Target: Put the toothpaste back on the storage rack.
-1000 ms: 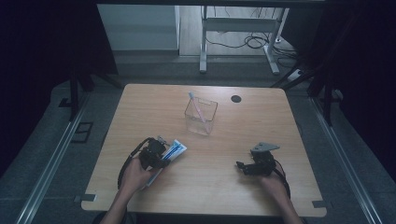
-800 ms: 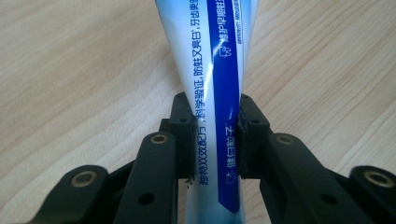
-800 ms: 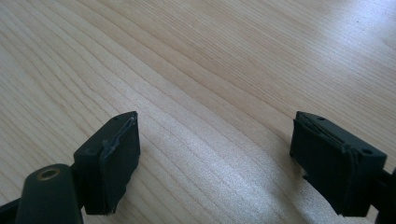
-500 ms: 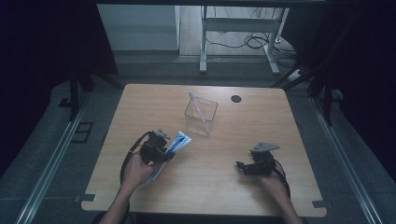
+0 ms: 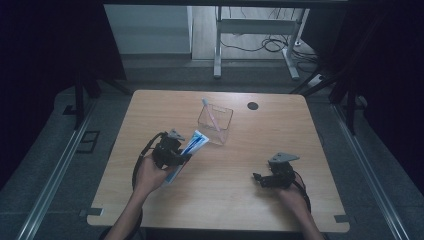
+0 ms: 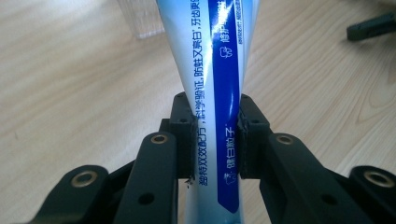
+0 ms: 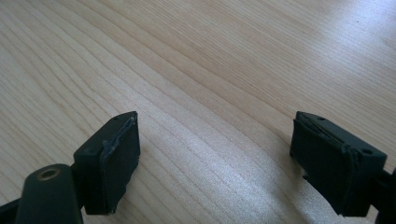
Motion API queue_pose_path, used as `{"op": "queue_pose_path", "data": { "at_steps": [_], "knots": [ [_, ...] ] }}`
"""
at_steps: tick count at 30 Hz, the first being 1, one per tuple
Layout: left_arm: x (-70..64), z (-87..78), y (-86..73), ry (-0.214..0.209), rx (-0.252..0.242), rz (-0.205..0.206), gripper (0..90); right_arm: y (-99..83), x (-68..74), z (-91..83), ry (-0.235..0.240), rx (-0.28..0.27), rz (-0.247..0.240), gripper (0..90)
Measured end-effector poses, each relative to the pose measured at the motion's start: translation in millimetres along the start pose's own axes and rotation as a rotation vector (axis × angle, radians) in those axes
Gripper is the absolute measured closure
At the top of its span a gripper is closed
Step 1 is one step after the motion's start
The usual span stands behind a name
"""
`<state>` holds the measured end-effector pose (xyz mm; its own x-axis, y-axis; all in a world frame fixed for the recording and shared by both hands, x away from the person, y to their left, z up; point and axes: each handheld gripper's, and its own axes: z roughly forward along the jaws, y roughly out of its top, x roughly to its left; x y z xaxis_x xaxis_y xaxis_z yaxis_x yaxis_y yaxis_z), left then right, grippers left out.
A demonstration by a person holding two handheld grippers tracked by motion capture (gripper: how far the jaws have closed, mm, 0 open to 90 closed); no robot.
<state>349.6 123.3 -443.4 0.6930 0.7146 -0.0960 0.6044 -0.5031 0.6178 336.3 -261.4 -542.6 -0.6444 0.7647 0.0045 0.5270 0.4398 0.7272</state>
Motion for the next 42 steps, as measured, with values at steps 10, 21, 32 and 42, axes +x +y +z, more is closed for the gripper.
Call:
{"op": "queue_pose_path", "data": {
  "at_steps": [10, 21, 32, 42],
  "knots": [
    [0.3, -1.2, 22.1, -0.001, -0.056, 0.018, 72.7, 0.0, -0.1, 0.1, -0.001, -0.001, -0.001, 16.1],
    [1.3, -3.5, 46.5, 0.007, -0.107, 0.037, 72.8, -0.1, 0.0, 0.2, -0.002, -0.002, -0.002, 16.1],
    [5.1, 5.3, 68.7, 0.017, -0.148, 0.042, 72.7, 0.0, -0.1, -0.1, 0.000, 0.000, -0.002, 16.1],
    [9.9, 13.1, 88.4, 0.022, -0.174, 0.045, 72.7, 0.0, -0.2, 0.0, -0.001, 0.001, -0.003, 16.2]
  ]
}}
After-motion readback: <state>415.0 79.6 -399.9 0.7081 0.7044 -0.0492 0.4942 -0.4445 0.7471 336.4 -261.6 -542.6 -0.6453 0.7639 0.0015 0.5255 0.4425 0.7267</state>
